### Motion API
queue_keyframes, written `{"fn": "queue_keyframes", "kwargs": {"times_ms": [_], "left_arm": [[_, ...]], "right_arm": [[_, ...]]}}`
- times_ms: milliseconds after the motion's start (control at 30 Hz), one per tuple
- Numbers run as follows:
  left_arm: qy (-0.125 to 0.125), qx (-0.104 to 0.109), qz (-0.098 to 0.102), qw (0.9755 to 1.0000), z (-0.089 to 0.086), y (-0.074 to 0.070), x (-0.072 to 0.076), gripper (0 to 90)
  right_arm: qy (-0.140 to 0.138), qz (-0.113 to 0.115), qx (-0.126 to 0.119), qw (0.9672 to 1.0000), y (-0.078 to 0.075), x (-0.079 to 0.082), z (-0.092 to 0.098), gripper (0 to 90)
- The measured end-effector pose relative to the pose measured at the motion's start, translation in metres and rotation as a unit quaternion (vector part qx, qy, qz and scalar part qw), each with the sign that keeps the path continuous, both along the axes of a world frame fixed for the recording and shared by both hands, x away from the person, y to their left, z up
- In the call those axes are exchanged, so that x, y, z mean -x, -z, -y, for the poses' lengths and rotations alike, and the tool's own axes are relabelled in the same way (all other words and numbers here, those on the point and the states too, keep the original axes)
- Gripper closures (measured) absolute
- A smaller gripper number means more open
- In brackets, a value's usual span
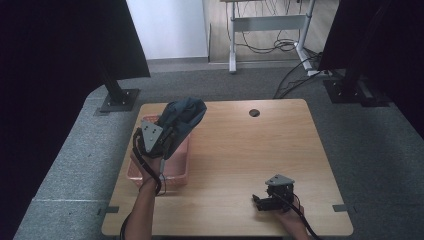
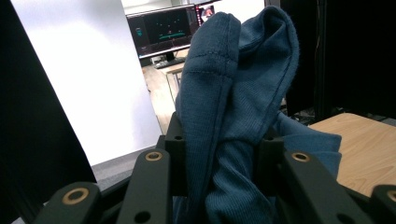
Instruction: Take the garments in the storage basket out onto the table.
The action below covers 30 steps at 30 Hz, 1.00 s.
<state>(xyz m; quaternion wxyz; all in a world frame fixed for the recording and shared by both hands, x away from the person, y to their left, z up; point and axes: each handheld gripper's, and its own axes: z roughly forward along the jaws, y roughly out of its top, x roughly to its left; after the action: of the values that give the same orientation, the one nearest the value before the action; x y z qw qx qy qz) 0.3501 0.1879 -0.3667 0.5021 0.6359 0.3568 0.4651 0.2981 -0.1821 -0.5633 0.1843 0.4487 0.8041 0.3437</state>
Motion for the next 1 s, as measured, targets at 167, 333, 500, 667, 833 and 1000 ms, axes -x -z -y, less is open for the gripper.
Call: {"fn": "queue_keyframes", "kwargs": {"times_ms": [167, 333, 500, 667, 833, 1000], "left_arm": [[0.003, 0.0, -0.002, 1.0, 0.004, 0.001, -0.002, 66.0], [0.005, -0.001, -0.005, 1.0, 0.007, 0.002, -0.003, 66.0], [0.01, -0.004, -0.005, 0.9999, 0.012, 0.0, -0.005, 65.9], [0.015, -0.006, -0.01, 0.9998, 0.018, 0.002, -0.008, 65.9], [0.018, -0.01, -0.015, 0.9997, 0.024, 0.004, -0.012, 65.9], [0.021, -0.012, -0.016, 0.9996, 0.029, 0.005, -0.013, 65.9]], "right_arm": [[0.0, 0.0, 0.0, 1.0, 0.0, 0.0, 0.0, 0.8], [0.0, 0.0, 0.0, 1.0, 0.0, 0.0, 0.0, 0.8], [0.0, 0.0, 0.0, 1.0, 0.0, 0.0, 0.0, 0.8], [0.0, 0.001, 0.0, 1.0, 0.0, 0.0, 0.0, 0.8], [0.0, 0.001, 0.0, 1.0, 0.0, 0.0, 0.0, 0.8], [0.0, 0.001, 0.0, 1.0, 0.0, 0.0, 0.0, 0.8]]}}
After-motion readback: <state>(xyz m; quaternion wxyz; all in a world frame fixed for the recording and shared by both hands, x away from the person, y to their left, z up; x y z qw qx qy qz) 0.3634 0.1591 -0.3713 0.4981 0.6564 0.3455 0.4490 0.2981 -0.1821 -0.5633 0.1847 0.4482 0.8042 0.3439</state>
